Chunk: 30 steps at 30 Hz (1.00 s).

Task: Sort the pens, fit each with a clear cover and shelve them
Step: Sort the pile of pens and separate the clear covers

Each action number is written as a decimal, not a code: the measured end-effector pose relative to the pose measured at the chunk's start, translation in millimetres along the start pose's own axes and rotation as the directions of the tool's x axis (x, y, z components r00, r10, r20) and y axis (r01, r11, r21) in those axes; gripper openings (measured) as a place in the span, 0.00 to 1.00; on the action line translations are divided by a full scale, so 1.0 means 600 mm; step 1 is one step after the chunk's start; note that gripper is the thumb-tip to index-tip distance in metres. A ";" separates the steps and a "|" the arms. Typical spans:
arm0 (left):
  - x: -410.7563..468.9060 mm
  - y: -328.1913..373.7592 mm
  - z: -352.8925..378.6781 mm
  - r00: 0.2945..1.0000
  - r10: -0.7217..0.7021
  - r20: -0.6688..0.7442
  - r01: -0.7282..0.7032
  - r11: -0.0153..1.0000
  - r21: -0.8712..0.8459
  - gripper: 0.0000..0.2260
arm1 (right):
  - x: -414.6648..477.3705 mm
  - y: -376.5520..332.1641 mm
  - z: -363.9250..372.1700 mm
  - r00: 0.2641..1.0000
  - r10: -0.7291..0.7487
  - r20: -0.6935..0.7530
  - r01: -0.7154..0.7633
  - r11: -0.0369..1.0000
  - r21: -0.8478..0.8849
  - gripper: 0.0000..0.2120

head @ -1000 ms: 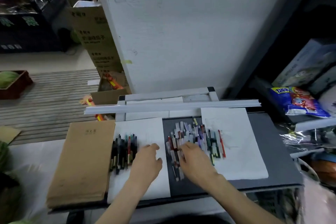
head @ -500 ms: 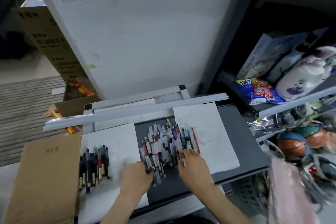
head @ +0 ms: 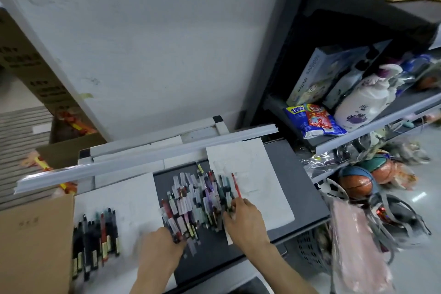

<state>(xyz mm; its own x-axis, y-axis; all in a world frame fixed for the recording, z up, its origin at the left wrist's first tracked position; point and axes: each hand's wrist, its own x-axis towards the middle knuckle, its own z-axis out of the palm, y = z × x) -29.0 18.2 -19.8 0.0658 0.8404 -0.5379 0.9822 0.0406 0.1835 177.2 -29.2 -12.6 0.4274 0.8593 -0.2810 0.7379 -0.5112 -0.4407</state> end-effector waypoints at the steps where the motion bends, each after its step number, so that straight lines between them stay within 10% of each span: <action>1: -0.002 0.004 -0.002 1.000 -0.007 -0.011 0.007 1.000 -0.004 0.19 | 0.001 -0.003 0.000 1.000 0.003 0.019 -0.003 1.000 -0.016 0.12; 30: 0.021 -0.026 0.015 0.991 -0.068 0.115 0.120 0.835 -0.537 0.05 | -0.006 -0.035 0.012 0.987 0.001 0.162 -0.006 0.999 0.032 0.11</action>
<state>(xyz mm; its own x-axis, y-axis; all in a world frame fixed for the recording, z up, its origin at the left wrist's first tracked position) -41.7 23.4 -37.1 0.0183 0.7677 -0.6405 0.7331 0.4253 0.5308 156.1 -21.9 -8.6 0.3376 0.8445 -0.4157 0.7180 -0.5166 -0.4665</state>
